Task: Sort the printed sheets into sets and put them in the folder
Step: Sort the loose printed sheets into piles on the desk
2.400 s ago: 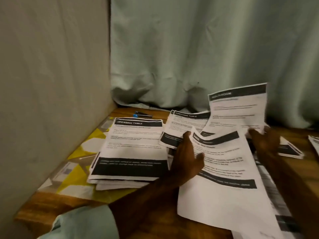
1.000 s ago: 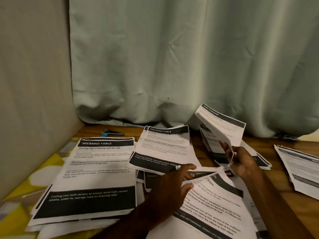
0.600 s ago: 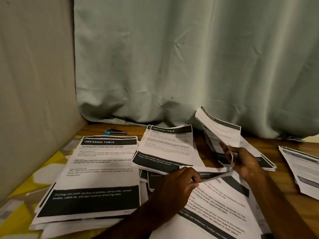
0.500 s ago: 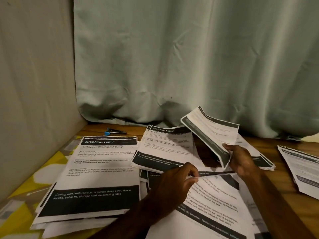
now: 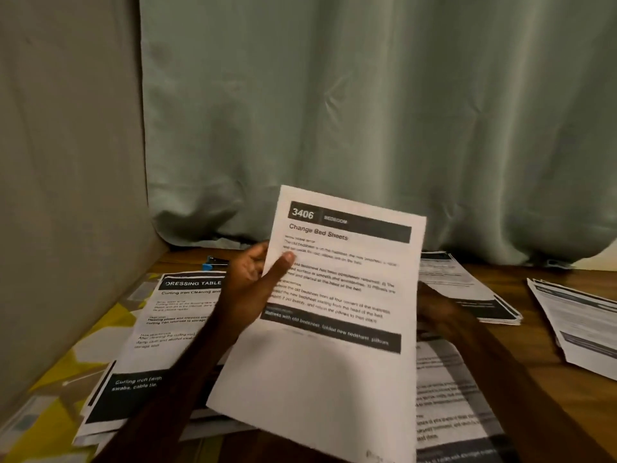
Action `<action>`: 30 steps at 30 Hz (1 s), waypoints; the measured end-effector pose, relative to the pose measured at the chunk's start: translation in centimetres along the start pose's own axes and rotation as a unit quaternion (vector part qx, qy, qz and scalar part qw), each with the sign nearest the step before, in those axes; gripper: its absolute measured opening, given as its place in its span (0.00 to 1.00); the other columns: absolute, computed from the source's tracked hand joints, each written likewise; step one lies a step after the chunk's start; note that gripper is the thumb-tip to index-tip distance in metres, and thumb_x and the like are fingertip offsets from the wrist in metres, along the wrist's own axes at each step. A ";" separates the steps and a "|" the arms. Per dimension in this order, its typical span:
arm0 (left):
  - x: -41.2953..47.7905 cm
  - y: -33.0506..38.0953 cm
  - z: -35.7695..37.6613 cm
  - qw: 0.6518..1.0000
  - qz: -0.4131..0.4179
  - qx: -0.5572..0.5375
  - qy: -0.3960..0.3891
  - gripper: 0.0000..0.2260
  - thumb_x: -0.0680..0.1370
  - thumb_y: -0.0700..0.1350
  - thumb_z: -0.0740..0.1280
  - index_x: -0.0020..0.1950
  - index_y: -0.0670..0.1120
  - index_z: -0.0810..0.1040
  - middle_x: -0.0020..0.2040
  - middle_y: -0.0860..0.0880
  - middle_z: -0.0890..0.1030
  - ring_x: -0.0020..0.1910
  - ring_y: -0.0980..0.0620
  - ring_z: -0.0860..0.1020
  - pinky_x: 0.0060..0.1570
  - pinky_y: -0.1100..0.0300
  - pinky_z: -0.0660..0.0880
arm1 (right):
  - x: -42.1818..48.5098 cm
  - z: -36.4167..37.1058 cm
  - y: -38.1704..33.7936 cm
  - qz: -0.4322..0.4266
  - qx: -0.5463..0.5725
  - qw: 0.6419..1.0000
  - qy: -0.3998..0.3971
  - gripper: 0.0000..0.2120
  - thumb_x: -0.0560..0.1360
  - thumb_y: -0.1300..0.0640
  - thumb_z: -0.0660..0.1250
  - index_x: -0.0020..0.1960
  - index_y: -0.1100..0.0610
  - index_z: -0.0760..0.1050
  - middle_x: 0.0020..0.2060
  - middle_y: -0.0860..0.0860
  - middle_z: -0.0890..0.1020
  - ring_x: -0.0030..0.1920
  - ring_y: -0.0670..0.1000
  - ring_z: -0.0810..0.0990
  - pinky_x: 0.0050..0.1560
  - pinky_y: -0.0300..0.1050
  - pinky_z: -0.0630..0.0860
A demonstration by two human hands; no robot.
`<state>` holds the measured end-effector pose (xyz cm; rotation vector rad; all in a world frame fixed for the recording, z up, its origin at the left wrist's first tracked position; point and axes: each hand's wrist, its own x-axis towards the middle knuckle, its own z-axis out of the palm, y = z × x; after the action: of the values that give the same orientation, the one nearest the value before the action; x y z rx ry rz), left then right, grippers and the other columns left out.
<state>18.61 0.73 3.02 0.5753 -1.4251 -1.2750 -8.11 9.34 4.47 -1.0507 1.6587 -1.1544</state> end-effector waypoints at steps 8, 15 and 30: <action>0.4 -2.2 0.0 0.998 0.006 0.039 0.042 0.10 0.79 0.42 0.70 0.60 0.48 0.80 0.52 0.52 0.87 0.48 0.46 0.87 0.42 0.55 0.84 | 4.5 1.6 1.7 -0.043 0.072 0.996 0.014 0.13 0.84 0.67 0.57 0.41 0.59 0.70 0.31 0.54 0.76 0.24 0.41 0.77 0.29 0.35 0.75; 0.6 -2.5 0.1 0.998 0.009 0.028 0.055 0.09 0.79 0.41 0.70 0.59 0.49 0.80 0.51 0.53 0.87 0.48 0.48 0.87 0.41 0.56 0.84 | 7.0 1.2 3.1 -0.076 0.138 0.987 0.016 0.07 0.81 0.56 0.66 0.47 0.59 0.72 0.34 0.53 0.80 0.31 0.46 0.80 0.33 0.40 0.77; 0.9 -5.3 -0.2 0.968 0.028 0.144 0.205 0.15 0.80 0.47 0.69 0.65 0.42 0.79 0.58 0.46 0.84 0.47 0.52 0.85 0.36 0.65 0.81 | 0.2 -1.8 1.4 -0.038 -0.005 0.997 -0.062 0.27 0.80 0.35 0.59 0.58 0.56 0.82 0.49 0.55 0.87 0.49 0.55 0.87 0.46 0.47 0.82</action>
<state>16.99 -1.77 -1.42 0.9303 -1.2688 -0.8444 -10.15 9.90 3.54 -1.1773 1.5413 -1.1065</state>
